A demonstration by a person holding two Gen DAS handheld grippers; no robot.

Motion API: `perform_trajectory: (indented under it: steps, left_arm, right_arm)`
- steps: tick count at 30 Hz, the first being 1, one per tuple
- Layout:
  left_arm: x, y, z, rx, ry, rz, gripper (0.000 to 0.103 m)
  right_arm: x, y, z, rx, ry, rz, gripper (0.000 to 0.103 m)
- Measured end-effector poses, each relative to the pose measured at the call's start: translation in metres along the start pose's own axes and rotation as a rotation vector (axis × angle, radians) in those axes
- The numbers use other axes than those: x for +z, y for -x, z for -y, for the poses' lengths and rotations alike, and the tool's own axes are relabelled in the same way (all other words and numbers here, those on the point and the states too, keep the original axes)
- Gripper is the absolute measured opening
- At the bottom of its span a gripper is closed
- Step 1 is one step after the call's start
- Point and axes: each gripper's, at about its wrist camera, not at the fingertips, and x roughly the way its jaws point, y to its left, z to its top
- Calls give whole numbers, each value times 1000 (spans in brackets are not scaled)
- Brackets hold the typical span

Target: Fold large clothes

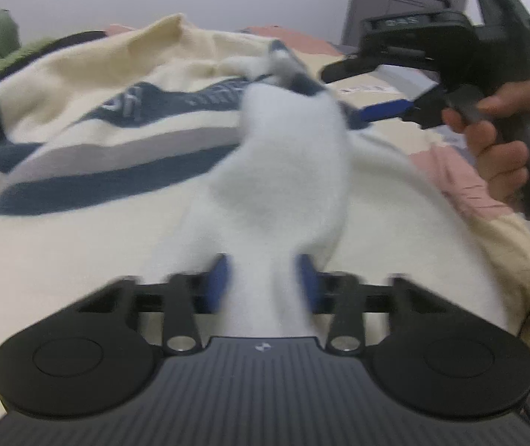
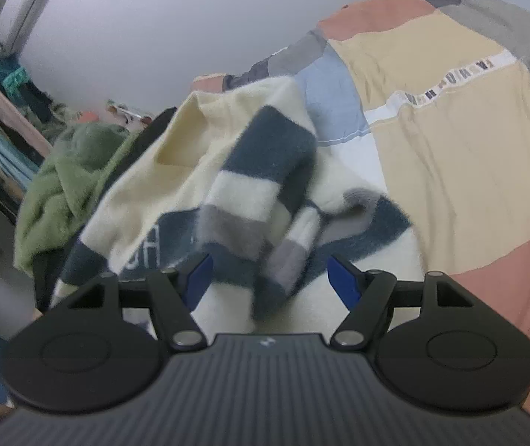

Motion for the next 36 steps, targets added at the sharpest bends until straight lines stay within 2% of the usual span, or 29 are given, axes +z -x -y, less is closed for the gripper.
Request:
perform_trajectory:
  steps: [1,5,9,12,14,18,21,23,25,27,29,31,33,36]
  left_arm:
    - [1,3,-6,1,28,3,10]
    - [9,29,-45,63,217,73,8]
    - [9,53,-103,73,497,154,7]
    - [8,53,-135,25,655,164,7]
    - [5,51,-147,2,715,154,7]
    - [5,52,-152,-10,727,147,7]
    - [8,52,-154,-24,717,149,7]
    - [8,51,-157,-39,718,152,8]
    - [6,55,-161,-58,729,167,8]
    - [7,59,-162,-62,723,188,9]
    - [9,63,-162,-82,715,210,14]
    - [11,67,-158,-103,702,235,31]
    - [13,69,-152,-112,675,255,42]
    - [17,65,-138,-140,599,263,43]
  right_arm:
    - [0,-1,2,9,-15,3,71]
    - [0,-8,15,30,-90,4,71]
    - [0,-19,30,60,-206,8,71]
    - [1,-32,37,89,-271,16,71]
    - [5,-44,37,102,-294,31,70]
    - [14,-71,32,112,-309,33,70]
    - [18,-94,27,80,-301,36,69]
    - [20,-108,24,84,-291,39,63]
    - [25,-112,22,106,-278,47,43]
    - [33,-111,25,136,-290,56,29]
    - [44,-102,29,164,-293,101,26]
    - [56,-89,37,174,-286,166,25]
    - [67,-81,50,177,-320,205,24]
    - [74,-79,71,154,-360,226,24]
